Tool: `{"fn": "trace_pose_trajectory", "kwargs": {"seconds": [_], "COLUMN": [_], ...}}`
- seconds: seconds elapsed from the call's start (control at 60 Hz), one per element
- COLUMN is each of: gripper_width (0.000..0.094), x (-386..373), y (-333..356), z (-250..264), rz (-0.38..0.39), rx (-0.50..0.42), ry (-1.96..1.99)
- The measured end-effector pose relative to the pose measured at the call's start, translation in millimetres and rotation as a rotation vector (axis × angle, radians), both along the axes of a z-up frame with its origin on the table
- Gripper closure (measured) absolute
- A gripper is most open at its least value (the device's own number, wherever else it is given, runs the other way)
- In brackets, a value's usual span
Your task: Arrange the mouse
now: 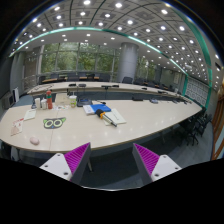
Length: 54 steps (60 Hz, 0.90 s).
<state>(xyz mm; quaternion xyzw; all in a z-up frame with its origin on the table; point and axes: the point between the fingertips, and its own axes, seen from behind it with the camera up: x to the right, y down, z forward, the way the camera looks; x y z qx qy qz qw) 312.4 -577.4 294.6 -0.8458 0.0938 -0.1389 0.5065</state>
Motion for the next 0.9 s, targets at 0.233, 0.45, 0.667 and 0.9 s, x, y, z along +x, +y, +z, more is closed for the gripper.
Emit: {"fn": "trace_pose_trajectory", "kwargs": {"seconds": [0.233,0.45,0.667,0.9], "gripper_width": [0.0082,0.0090,0.0091,0.0090], "x": [-19,-111,-256,-397], "y": [1,18,77,177], "z": [-50,-121,-192,-242], "rz": [0.025,0.164,0.315,0.420], "rx": [-0.065,-0.116,-0.148,-0.140], "ry": [0.017,0.070,0.093,0.144]}}
